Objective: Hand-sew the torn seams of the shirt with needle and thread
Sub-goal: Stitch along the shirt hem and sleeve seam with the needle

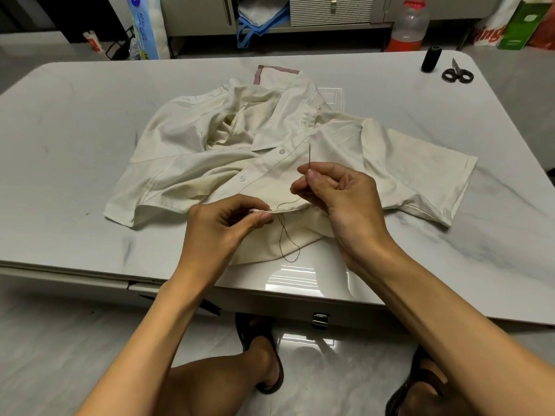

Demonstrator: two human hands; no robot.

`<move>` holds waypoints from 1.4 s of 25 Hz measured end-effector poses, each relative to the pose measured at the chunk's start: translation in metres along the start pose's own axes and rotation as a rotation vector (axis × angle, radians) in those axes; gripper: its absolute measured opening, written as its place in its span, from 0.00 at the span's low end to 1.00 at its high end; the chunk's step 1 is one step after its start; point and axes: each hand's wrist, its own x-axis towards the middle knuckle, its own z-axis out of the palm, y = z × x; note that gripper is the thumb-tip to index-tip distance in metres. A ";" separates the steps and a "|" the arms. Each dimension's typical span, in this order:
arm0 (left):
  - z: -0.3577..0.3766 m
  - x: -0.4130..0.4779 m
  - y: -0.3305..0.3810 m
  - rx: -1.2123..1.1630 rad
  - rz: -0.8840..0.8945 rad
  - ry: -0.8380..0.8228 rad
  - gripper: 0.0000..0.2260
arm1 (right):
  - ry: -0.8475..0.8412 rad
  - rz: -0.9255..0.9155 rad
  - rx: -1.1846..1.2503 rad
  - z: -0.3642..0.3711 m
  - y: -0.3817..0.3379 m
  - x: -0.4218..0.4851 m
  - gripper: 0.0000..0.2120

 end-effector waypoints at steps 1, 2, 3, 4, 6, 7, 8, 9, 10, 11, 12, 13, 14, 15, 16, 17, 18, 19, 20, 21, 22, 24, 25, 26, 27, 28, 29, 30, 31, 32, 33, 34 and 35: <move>0.000 0.001 -0.001 -0.021 -0.034 0.000 0.07 | 0.003 -0.003 0.020 0.000 -0.001 0.000 0.06; -0.001 0.002 -0.002 -0.034 -0.062 0.002 0.05 | 0.002 -0.021 0.030 0.000 -0.003 0.000 0.06; -0.001 0.004 -0.004 -0.040 -0.085 0.009 0.03 | -0.007 -0.050 0.031 0.001 -0.006 -0.001 0.06; -0.001 0.006 -0.005 -0.054 -0.109 0.019 0.03 | -0.023 -0.084 0.032 0.001 -0.009 -0.002 0.06; 0.000 0.010 -0.007 -0.139 -0.176 0.055 0.04 | -0.069 -0.143 0.040 0.000 -0.018 -0.006 0.07; 0.001 0.012 -0.008 -0.190 -0.217 0.079 0.05 | -0.092 -0.164 0.042 -0.001 -0.022 -0.009 0.06; 0.003 0.015 -0.009 -0.226 -0.253 0.101 0.05 | -0.109 -0.181 0.035 -0.003 -0.027 -0.012 0.06; 0.004 0.017 -0.011 -0.242 -0.280 0.121 0.05 | -0.117 -0.194 0.016 -0.004 -0.030 -0.015 0.06; 0.005 0.019 -0.014 -0.250 -0.298 0.133 0.06 | -0.122 -0.203 -0.009 -0.005 -0.034 -0.018 0.06; 0.007 0.020 -0.016 -0.257 -0.315 0.145 0.06 | -0.126 -0.205 -0.039 -0.007 -0.038 -0.022 0.06; 0.009 0.021 -0.017 -0.267 -0.334 0.157 0.06 | -0.136 -0.199 -0.071 -0.009 -0.043 -0.026 0.06; 0.011 0.021 -0.018 -0.273 -0.350 0.170 0.06 | -0.156 -0.185 -0.102 -0.011 -0.048 -0.030 0.06; 0.013 0.021 -0.020 -0.274 -0.361 0.182 0.06 | -0.183 -0.164 -0.133 -0.013 -0.053 -0.035 0.06; 0.015 0.021 -0.022 -0.260 -0.365 0.191 0.06 | -0.212 -0.140 -0.165 -0.016 -0.059 -0.039 0.07; 0.017 0.021 -0.025 -0.239 -0.366 0.200 0.07 | -0.238 -0.115 -0.197 -0.019 -0.065 -0.043 0.07; 0.017 0.022 -0.029 -0.211 -0.370 0.210 0.07 | -0.260 -0.086 -0.228 -0.021 -0.071 -0.047 0.07; 0.018 0.021 -0.033 -0.185 -0.377 0.221 0.07 | -0.279 -0.054 -0.252 -0.024 -0.077 -0.051 0.07; 0.018 0.021 -0.036 -0.163 -0.389 0.233 0.08 | -0.298 -0.016 -0.263 -0.028 -0.084 -0.056 0.07; 0.018 0.020 -0.039 -0.152 -0.402 0.246 0.08 | -0.325 0.033 -0.260 -0.032 -0.089 -0.061 0.07; 0.019 0.019 -0.041 -0.148 -0.415 0.257 0.08 | -0.364 0.089 -0.253 -0.036 -0.094 -0.066 0.07; 0.019 0.019 -0.042 -0.148 -0.421 0.263 0.08 | -0.409 0.145 -0.254 -0.040 -0.098 -0.070 0.07; 0.020 0.017 -0.041 -0.147 -0.411 0.259 0.08 | -0.489 0.231 -0.277 -0.045 -0.102 -0.075 0.07; 0.020 0.015 -0.039 -0.144 -0.397 0.253 0.08 | -0.514 0.257 -0.286 -0.046 -0.103 -0.076 0.07; 0.020 0.015 -0.038 -0.139 -0.379 0.245 0.08 | -0.525 0.271 -0.290 -0.047 -0.101 -0.075 0.07; 0.020 0.014 -0.036 -0.125 -0.362 0.240 0.08 | -0.524 0.274 -0.287 -0.047 -0.099 -0.073 0.07; 0.018 0.014 -0.035 -0.110 -0.342 0.231 0.08 | -0.510 0.269 -0.277 -0.047 -0.095 -0.070 0.07; 0.015 0.013 -0.033 -0.085 -0.318 0.215 0.07 | -0.484 0.256 -0.263 -0.046 -0.090 -0.067 0.07; 0.012 0.011 -0.032 -0.057 -0.283 0.191 0.06 | -0.446 0.234 -0.255 -0.045 -0.082 -0.063 0.07; 0.008 0.009 -0.029 -0.016 -0.240 0.158 0.04 | -0.399 0.203 -0.260 -0.044 -0.073 -0.057 0.07; 0.004 0.005 -0.028 0.017 -0.180 0.117 0.01 | -0.347 0.163 -0.288 -0.043 -0.064 -0.051 0.07; 0.001 0.001 -0.026 0.045 -0.123 0.084 0.03 | -0.294 0.113 -0.337 -0.040 -0.053 -0.045 0.07; -0.001 -0.003 -0.023 0.065 -0.070 0.060 0.05 | -0.248 0.052 -0.396 -0.038 -0.044 -0.039 0.07; -0.003 -0.006 -0.023 0.083 -0.028 0.045 0.06 | -0.213 -0.021 -0.460 -0.033 -0.033 -0.033 0.07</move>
